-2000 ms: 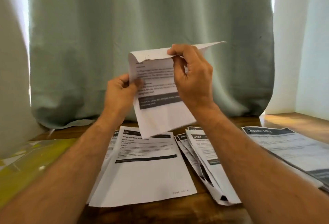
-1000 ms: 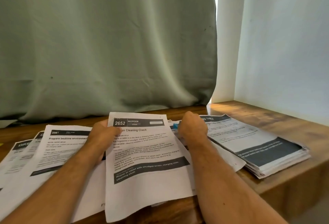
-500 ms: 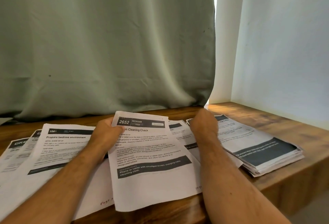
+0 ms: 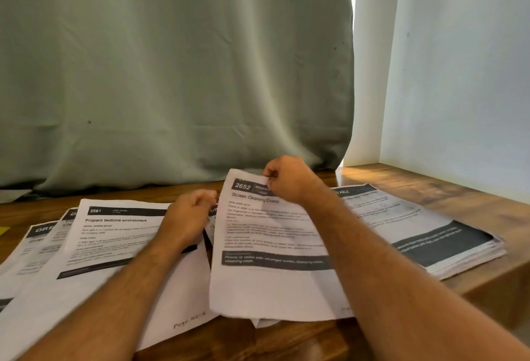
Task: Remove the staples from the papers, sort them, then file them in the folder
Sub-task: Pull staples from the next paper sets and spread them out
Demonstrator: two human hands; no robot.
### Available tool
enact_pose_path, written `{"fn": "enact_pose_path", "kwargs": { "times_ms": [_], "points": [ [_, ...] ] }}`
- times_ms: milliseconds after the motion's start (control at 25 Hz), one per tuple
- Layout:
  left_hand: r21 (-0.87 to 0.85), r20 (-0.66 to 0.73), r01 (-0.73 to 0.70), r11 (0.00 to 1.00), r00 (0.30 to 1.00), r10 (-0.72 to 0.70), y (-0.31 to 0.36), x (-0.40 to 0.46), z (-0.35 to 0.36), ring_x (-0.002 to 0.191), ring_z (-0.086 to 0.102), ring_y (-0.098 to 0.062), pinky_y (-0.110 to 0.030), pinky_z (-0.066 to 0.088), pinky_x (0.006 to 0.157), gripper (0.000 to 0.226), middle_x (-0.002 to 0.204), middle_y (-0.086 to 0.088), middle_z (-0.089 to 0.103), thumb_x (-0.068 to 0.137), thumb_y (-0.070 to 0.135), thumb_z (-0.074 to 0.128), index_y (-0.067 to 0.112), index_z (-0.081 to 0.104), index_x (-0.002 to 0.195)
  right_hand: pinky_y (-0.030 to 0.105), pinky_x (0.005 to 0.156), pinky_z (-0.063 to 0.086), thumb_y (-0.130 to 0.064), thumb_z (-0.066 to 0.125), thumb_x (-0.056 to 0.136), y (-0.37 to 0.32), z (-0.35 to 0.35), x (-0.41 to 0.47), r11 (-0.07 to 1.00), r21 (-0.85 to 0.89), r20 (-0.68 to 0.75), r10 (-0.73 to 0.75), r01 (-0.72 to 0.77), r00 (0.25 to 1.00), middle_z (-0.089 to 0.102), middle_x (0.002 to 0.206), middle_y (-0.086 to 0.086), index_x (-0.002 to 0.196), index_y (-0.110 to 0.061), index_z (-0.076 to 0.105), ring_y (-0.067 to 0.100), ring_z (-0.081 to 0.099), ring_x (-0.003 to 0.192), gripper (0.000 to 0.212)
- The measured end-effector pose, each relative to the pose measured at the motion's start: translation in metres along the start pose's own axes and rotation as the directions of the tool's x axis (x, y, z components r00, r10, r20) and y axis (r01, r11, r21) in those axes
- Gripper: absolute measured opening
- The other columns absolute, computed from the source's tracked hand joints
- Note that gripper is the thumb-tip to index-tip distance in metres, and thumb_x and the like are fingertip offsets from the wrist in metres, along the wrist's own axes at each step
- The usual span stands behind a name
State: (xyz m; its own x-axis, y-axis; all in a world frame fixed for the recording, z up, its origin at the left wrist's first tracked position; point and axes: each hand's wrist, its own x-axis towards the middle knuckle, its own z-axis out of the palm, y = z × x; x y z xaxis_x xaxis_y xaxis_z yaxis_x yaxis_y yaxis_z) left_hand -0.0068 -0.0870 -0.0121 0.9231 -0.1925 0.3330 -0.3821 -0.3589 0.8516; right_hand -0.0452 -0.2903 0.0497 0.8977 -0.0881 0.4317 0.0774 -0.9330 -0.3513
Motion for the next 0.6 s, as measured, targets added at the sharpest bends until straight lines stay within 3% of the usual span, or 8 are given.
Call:
{"fn": "enact_pose_path", "kwargs": {
  "times_ms": [80,160,360,520,600],
  "points": [
    [0.332,0.111,-0.070,0.941,0.993,0.035,-0.002,-0.002,0.005,0.130,0.053,-0.017,-0.036,0.047,0.101,0.036,0.139,0.004,0.061,0.098,0.031,0.062,0.028,0.061,0.134,0.032,0.084,0.057,-0.005,0.061,0.088,0.000,-0.003,0.005,0.999,-0.033,0.047,0.037,-0.035,0.998,0.071,0.090,0.000,0.086,-0.019,0.073,0.017,0.066,0.086,0.019],
    [0.474,0.227,-0.092,0.876,0.974,-0.021,-0.003,0.000,0.012,0.147,0.035,-0.019,-0.044,0.038,0.112,0.045,0.148,0.005,0.053,0.095,0.037,0.065,0.030,0.057,0.138,0.032,0.085,0.055,-0.009,0.062,0.091,-0.003,0.011,-0.001,0.997,-0.044,0.082,0.065,-0.062,0.994,0.069,0.093,-0.001,0.090,-0.020,0.072,0.015,0.063,0.087,0.015],
    [0.563,0.274,-0.040,0.825,0.951,-0.141,-0.008,0.006,0.019,0.135,0.051,-0.023,-0.046,0.047,0.108,0.054,0.146,0.002,0.054,0.097,0.054,0.054,0.033,0.045,0.146,0.034,0.094,0.054,-0.018,0.061,0.095,0.000,0.049,-0.017,0.990,0.089,0.143,0.097,-0.111,0.985,0.066,0.106,-0.003,0.107,-0.025,0.065,0.014,0.062,0.098,0.015],
    [0.571,0.266,-0.033,0.820,0.953,-0.147,-0.010,0.009,0.020,0.151,0.025,-0.024,-0.047,0.031,0.117,0.051,0.162,-0.002,0.033,0.106,0.036,0.044,0.030,0.032,0.155,0.032,0.094,0.054,-0.016,0.058,0.097,0.006,0.047,-0.018,0.985,0.143,0.140,0.072,-0.092,0.987,0.067,0.109,-0.002,0.108,-0.022,0.069,0.014,0.061,0.099,0.016],
    [0.565,0.261,-0.046,0.824,0.957,-0.126,-0.013,0.013,0.019,0.150,0.027,-0.026,-0.047,0.036,0.115,0.049,0.161,-0.002,0.034,0.106,0.030,0.044,0.030,0.033,0.154,0.031,0.094,0.054,-0.015,0.059,0.097,0.007,0.046,-0.018,0.988,0.129,0.162,0.066,-0.088,0.985,0.067,0.110,-0.001,0.108,-0.020,0.070,0.015,0.061,0.100,0.017]
  ]
}}
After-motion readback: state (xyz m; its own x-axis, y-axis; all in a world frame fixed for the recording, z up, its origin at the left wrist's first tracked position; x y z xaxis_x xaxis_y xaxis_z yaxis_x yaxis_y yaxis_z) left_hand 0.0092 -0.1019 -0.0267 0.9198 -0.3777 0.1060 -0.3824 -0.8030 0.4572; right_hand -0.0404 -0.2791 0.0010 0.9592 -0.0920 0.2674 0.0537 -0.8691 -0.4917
